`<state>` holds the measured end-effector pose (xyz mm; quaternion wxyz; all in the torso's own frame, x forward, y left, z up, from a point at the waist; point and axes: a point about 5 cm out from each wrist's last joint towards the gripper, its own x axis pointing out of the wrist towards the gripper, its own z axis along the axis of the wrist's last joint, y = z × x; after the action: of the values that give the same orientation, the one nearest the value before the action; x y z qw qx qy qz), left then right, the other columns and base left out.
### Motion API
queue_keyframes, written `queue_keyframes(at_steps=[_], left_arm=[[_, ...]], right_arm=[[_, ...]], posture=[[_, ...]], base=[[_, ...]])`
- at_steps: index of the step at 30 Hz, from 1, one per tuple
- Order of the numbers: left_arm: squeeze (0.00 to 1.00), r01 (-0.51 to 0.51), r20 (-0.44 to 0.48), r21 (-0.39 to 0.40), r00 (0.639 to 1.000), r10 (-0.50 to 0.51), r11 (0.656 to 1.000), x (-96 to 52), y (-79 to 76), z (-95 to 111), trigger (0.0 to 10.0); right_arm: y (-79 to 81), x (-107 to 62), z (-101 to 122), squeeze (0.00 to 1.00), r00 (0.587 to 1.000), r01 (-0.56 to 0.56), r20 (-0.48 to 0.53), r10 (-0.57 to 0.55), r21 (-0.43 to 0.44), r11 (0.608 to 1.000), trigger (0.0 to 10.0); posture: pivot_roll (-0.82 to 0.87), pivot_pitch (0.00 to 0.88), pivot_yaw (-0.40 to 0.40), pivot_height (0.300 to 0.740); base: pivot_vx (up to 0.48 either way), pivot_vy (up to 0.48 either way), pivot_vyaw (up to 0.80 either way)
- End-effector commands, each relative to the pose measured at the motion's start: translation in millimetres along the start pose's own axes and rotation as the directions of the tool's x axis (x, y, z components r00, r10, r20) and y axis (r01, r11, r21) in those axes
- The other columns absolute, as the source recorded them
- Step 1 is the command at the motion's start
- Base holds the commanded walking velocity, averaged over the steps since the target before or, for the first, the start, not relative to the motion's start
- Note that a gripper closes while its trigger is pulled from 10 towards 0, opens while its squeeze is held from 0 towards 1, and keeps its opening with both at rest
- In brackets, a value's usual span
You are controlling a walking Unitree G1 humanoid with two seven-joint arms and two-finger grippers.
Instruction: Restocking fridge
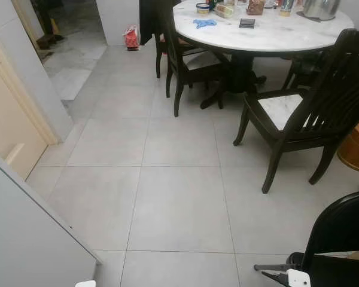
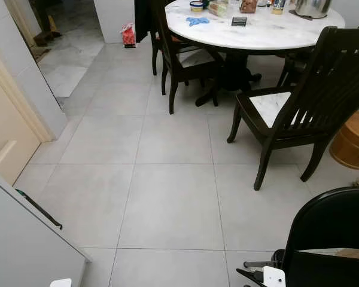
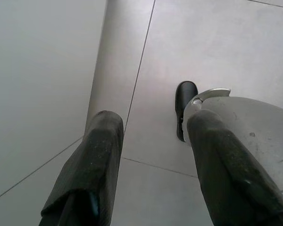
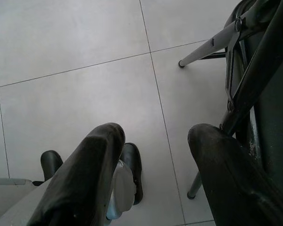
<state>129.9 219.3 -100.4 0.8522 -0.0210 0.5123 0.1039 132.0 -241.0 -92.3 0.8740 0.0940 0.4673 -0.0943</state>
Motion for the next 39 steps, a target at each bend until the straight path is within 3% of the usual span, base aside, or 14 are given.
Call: queue_keyframes(at_steps=[1, 24, 28, 32, 39], left_arm=[[0.0, 0.026, 0.11, -0.036, 0.994, -0.022, 0.999, 6.2, -2.0, 73.5, 10.0], [0.0, 0.026, 0.11, -0.035, 0.994, -0.022, 0.999, 6.2, -1.9, 73.5, 10.0], [0.0, 0.119, 0.106, -0.111, 0.989, -0.107, 0.987, 6.1, -7.8, 72.9, 10.0], [0.0, 0.091, 0.114, -0.048, 0.99, -0.085, 0.995, 6.0, -5.5, 75.3, 10.0], [0.0, 0.088, 0.105, -0.033, 0.991, -0.084, 0.996, 6.0, -4.4, 76.4, 10.0]], right_arm=[[34.6, 15.9, 56.0, 0.0, 0.997, -0.053, 0.057, 0.053, -0.013, 0.999, 10.0], [34.7, 15.9, 56.1, 0.0, 0.997, -0.053, 0.056, 0.054, -0.019, 0.998, 10.0], [37.7, 16.1, 58.7, 0.0, 0.994, -0.081, 0.073, 0.081, -0.012, 0.997, 10.0], [38.0, 16.2, 58.7, 0.0, 0.994, -0.082, 0.072, 0.083, -0.013, 0.997, 10.0], [38.6, 16.5, 59.4, 0.0, 0.995, -0.081, 0.065, 0.081, -0.008, 0.997, 10.0]], posture=[[-0.03, 0.0, -0.059, 0.74], [-0.04, 0.0, -0.058, 0.74], [-0.03, 0.0, -0.053, 0.74], [-0.03, 0.0, -0.053, 0.74], [-0.03, 0.0, -0.052, 0.74]], base=[[0.0, 0.0, 0.0], [0.0, 0.0, 0.0], [0.0, 0.0, 0.0], [0.0, 0.0, 0.0], [0.0, 0.0, 0.0]])
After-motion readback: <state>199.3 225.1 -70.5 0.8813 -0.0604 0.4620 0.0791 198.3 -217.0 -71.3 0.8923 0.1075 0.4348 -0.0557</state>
